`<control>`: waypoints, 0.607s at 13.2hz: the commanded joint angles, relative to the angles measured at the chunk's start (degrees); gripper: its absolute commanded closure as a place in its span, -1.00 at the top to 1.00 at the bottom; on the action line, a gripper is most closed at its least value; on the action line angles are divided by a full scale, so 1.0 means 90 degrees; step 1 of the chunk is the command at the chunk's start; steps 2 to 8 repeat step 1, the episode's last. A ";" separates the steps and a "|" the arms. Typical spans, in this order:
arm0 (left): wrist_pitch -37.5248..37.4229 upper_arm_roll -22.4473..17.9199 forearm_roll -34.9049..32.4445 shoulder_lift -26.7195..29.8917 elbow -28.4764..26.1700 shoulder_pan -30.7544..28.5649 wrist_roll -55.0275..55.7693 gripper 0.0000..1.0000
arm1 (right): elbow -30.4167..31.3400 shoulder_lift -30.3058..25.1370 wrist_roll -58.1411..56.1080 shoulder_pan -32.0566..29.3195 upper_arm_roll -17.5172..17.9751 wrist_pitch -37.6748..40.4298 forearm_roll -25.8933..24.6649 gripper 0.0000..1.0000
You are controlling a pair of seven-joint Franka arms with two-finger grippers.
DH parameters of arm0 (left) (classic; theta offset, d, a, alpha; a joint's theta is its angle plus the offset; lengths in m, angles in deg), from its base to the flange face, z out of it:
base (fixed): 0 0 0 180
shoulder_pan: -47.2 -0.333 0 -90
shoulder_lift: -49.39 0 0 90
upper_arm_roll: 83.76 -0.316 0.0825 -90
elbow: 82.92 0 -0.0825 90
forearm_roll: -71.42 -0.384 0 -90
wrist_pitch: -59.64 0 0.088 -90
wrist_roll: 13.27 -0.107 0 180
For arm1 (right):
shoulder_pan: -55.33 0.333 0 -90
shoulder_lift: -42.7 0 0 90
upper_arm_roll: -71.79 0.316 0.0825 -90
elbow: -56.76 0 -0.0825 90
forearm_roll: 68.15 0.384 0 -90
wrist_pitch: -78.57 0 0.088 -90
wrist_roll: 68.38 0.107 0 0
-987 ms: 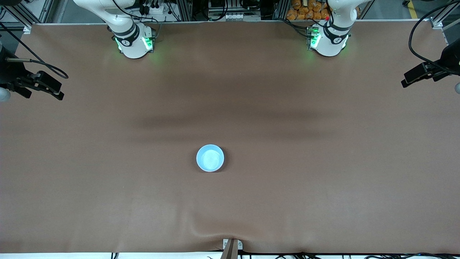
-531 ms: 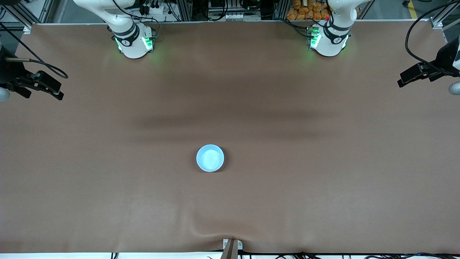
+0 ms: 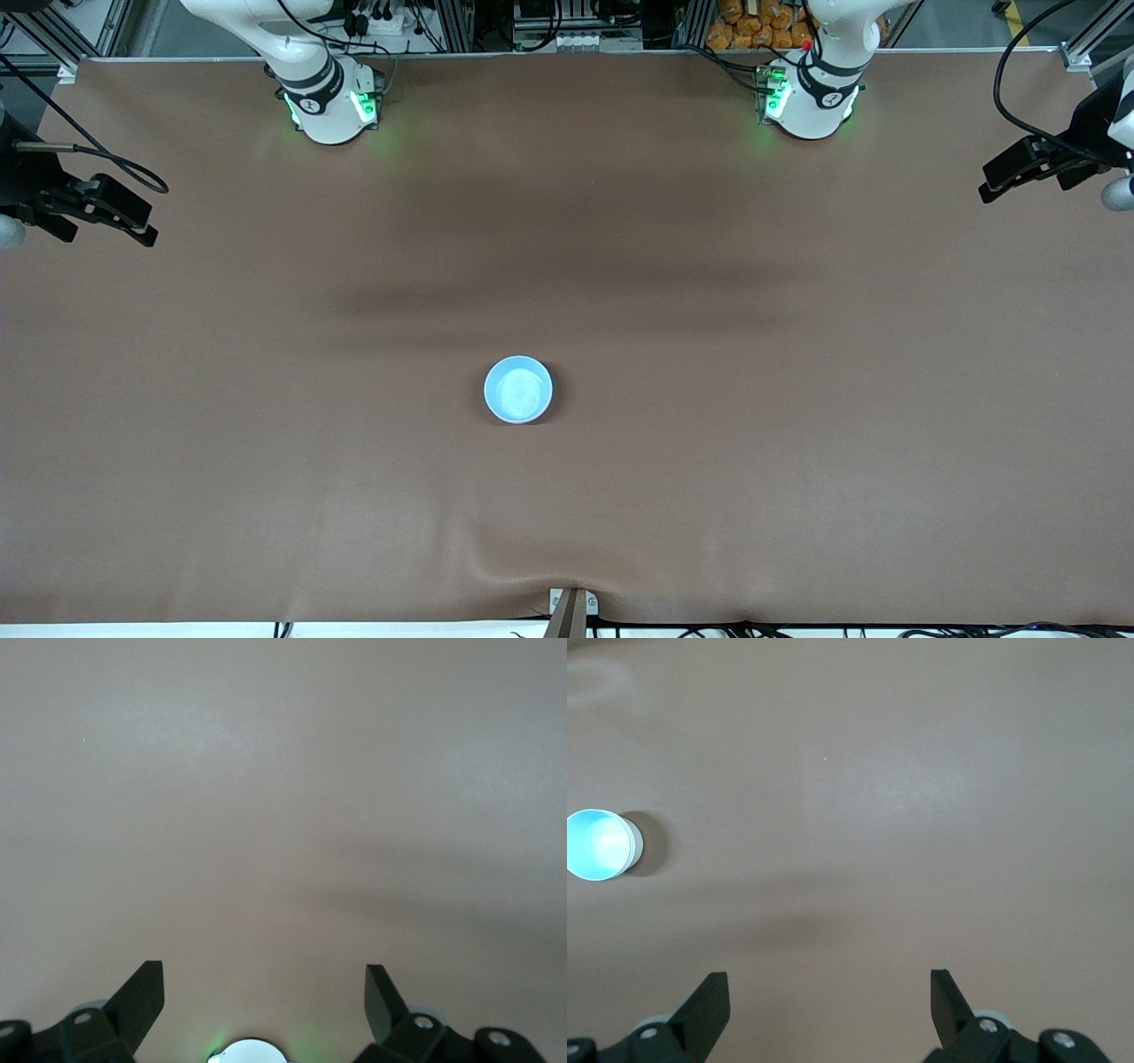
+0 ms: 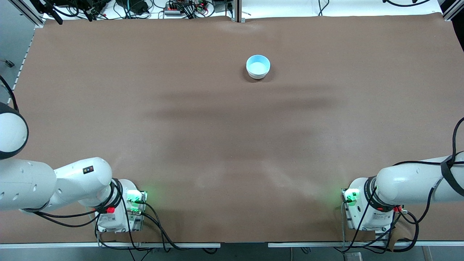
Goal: Stack pink and blue bowls on white bowl
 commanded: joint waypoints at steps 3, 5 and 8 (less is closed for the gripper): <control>-0.0062 0.0011 0.0118 -0.0052 0.0180 -0.0056 -0.0158 1.00 | -0.0181 0.0093 -0.0036 0.0044 -0.0004 0.0088 -0.0119 1.00; -0.0062 0.0011 0.0118 -0.0052 0.0180 -0.0056 -0.0158 1.00 | -0.0181 0.0093 -0.0036 0.0044 -0.0004 0.0088 -0.0119 1.00; -0.0062 0.0011 0.0118 -0.0052 0.0180 -0.0056 -0.0158 1.00 | -0.0181 0.0093 -0.0036 0.0044 -0.0004 0.0088 -0.0119 1.00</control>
